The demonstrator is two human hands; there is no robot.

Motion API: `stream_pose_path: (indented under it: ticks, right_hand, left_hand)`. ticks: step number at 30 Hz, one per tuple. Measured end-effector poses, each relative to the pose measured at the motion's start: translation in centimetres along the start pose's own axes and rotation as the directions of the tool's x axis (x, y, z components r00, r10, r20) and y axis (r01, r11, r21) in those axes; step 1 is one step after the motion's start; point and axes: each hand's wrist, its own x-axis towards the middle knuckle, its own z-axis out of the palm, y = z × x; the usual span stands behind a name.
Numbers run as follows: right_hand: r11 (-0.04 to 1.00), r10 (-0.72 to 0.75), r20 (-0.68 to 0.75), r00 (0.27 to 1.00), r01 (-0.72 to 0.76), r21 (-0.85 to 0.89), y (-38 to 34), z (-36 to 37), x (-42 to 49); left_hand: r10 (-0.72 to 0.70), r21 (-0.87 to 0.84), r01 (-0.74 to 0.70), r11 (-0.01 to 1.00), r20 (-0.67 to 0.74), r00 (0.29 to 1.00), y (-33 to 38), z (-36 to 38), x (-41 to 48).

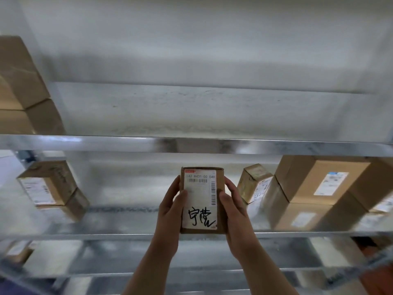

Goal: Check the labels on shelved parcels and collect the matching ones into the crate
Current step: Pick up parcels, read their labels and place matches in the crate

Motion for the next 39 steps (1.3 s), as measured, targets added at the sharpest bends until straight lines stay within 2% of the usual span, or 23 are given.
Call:
stream_pose_path:
  ticks: [8,14,17,21,23,28,35,39]
  right_hand:
    - [0.997,-0.023,0.038,0.999,0.026,-0.071,0.0,-2.0,1.3]
    - [0.997,0.002,0.071,0.997,0.004,-0.082,0.3,-1.7,1.2]
    - [0.999,0.036,0.118,0.992,-0.033,-0.025,0.3,-1.5,1.0]
    - [0.999,0.05,0.243,0.969,-0.048,-0.017,-0.1,-1.0,0.6]
    - [0.999,0.037,0.266,0.963,-0.031,-0.027,-0.2,-1.0,0.6]
    - [0.999,0.003,0.278,0.961,0.012,-0.053,-0.2,-0.9,0.4]
    - [0.998,0.018,0.297,0.955,0.001,-0.065,-0.1,-1.3,0.3]
    - [0.993,0.106,0.271,0.957,-0.087,-0.08,0.1,-2.1,0.1]
  left_hand:
    - [-0.022,0.083,0.027,0.996,-0.062,0.998,-0.7,-0.2,0.6]
    - [-0.062,0.141,0.098,0.985,-0.239,0.969,-1.3,-0.7,1.2]
    - [-0.063,0.113,0.082,0.99,-0.166,0.984,-0.9,-0.5,1.0]
    - [-0.073,0.062,0.067,0.996,0.115,0.991,-0.3,-0.4,0.5]
    - [-0.076,0.052,0.068,0.996,0.165,0.983,-0.1,-0.4,0.5]
    - [-0.062,0.006,0.062,0.998,0.156,0.986,0.0,-0.3,0.3]
    - [-0.055,-0.002,0.057,0.998,0.163,0.985,0.0,-0.1,0.1]
    - [-0.059,-0.018,0.064,0.998,0.187,0.981,0.0,-0.2,0.0]
